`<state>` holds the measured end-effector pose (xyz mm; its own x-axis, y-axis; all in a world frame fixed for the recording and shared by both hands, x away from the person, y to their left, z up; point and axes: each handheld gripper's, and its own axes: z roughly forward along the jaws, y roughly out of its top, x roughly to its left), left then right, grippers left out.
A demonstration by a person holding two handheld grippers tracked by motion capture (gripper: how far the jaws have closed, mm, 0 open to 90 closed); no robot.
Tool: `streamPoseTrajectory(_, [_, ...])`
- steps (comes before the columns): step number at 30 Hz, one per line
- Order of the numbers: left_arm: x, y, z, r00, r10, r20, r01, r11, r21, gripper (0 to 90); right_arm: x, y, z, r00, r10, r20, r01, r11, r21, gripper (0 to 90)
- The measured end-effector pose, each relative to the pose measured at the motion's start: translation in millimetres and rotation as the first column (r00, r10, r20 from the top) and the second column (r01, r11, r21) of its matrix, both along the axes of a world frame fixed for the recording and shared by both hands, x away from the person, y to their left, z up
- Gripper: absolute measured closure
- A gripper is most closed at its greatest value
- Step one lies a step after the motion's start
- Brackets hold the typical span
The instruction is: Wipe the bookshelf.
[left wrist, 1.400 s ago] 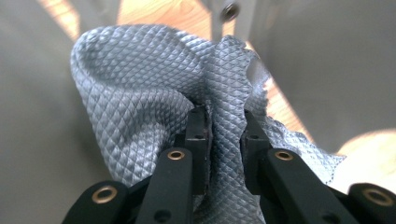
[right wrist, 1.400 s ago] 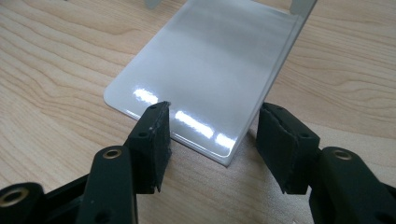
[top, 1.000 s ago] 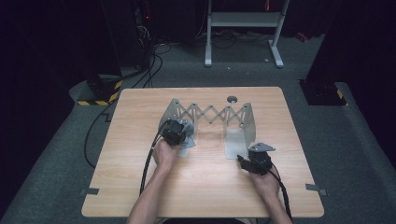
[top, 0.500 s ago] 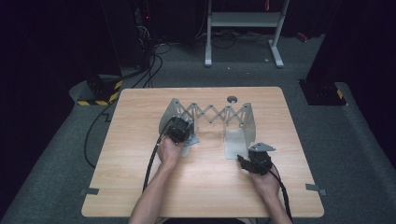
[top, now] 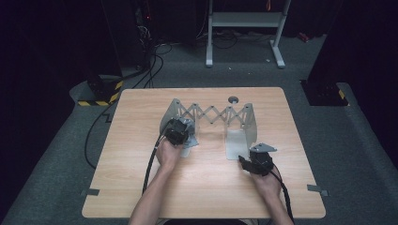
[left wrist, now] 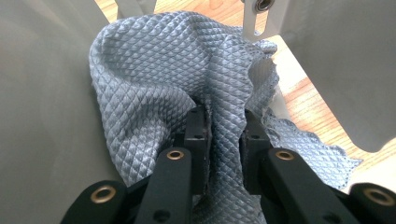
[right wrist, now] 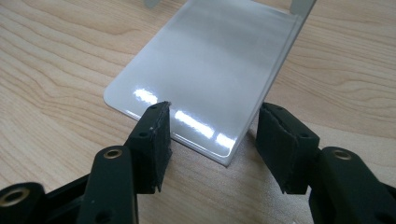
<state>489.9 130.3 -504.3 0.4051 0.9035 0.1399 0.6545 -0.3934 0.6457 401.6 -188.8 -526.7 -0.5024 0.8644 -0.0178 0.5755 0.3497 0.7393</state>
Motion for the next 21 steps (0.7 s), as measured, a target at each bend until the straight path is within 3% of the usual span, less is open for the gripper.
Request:
streamPoseTrajectory(4, [-7.3,6.8,-0.3,0.9998,0.021,0.001,-0.021,0.9998,-0.006,78.1,0.0,0.0,0.0,1.0,0.0,0.0,0.0,1.0,0.0,45.4])
streamPoseTrajectory(21, [-47.1,23.7,-3.3,0.9996,0.011,0.025,-0.011,0.9999,-0.005,78.0,-0.1,0.1,0.0,1.0,-0.001,0.0,0.001,1.0,0.0,45.2])
